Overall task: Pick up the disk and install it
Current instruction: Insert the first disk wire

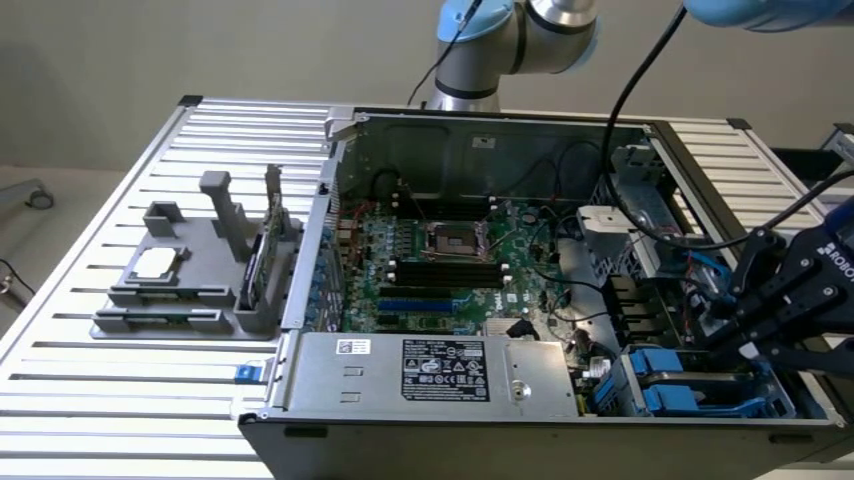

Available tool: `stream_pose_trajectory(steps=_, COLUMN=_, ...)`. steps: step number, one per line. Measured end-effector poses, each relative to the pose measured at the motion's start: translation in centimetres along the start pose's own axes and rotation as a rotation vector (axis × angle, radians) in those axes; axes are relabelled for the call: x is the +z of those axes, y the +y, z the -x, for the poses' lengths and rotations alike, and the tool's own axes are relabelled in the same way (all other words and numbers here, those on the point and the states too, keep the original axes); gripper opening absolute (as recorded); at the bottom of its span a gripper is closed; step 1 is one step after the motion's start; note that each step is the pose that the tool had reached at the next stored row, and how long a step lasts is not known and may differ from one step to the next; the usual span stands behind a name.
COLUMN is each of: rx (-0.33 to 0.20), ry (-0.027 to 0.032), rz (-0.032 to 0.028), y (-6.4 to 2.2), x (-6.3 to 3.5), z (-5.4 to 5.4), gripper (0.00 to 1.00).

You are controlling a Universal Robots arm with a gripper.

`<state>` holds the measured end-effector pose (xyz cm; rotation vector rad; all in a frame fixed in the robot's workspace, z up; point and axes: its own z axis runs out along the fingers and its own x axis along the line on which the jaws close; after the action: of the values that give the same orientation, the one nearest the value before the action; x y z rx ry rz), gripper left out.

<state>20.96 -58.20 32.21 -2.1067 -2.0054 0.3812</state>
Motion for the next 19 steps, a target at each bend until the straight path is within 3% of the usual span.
stream_pose_trajectory(steps=7, rx=0.0, ry=-0.0006, rz=0.0003, y=0.03, x=0.06, z=0.2, gripper=0.18)
stream_pose_trajectory(steps=9, rx=0.0, ry=0.0003, rz=0.0001, y=0.04, x=0.08, z=0.2, gripper=0.24)
stream_pose_trajectory(steps=12, rx=0.0, ry=-0.0002, rz=-0.0011, y=-0.03, x=-0.1, z=0.2, gripper=0.42)
stream_pose_trajectory(steps=14, rx=0.0, ry=0.0, rz=-0.0042, y=-0.15, x=-0.38, z=0.3, gripper=0.42)
stream_pose_trajectory(steps=15, rx=0.0, ry=-0.0002, rz=-0.0058, y=-0.2, x=-0.53, z=0.3, gripper=0.49)
stream_pose_trajectory(steps=19, rx=0.0, ry=-0.0007, rz=-0.0115, y=-0.41, x=-1.14, z=0.4, gripper=0.49)
